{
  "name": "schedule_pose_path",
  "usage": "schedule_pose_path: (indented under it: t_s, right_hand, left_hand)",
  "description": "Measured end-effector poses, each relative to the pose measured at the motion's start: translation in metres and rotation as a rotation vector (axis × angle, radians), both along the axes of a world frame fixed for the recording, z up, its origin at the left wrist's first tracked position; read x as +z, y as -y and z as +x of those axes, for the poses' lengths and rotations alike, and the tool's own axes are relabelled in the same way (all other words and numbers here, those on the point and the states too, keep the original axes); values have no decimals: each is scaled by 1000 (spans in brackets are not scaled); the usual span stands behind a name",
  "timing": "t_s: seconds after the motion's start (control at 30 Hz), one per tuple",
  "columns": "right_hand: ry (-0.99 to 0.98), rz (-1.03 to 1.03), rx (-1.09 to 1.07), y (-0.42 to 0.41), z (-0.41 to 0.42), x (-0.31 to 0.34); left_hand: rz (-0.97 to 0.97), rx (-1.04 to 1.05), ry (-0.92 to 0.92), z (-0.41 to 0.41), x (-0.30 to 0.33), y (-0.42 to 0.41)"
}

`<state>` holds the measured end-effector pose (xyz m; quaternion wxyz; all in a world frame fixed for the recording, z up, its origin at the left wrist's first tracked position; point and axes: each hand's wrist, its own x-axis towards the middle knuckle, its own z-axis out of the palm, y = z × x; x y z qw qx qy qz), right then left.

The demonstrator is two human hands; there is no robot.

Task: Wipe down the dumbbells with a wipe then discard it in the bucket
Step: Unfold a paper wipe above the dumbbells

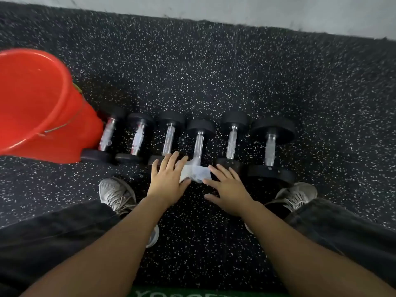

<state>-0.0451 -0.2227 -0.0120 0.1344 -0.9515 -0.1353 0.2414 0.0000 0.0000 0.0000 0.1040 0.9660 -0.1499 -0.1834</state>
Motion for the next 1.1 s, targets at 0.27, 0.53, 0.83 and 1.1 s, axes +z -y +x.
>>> schedule_pose_path:
  t_s: [0.27, 0.53, 0.83, 1.1]
  right_hand:
    - [46, 14, -6, 0, 12, -5]
    - [25, -49, 22, -6, 3, -8]
    - [181, 64, -82, -7, 0, 4]
    - [417, 399, -178, -15, 28, 69]
  left_hand:
    - [-24, -18, 11, 1, -11, 10]
    - [-39, -17, 26, -6, -10, 9]
    - [-168, -7, 41, -8, -3, 16]
    - [-434, 170, 95, 10, 58, 38]
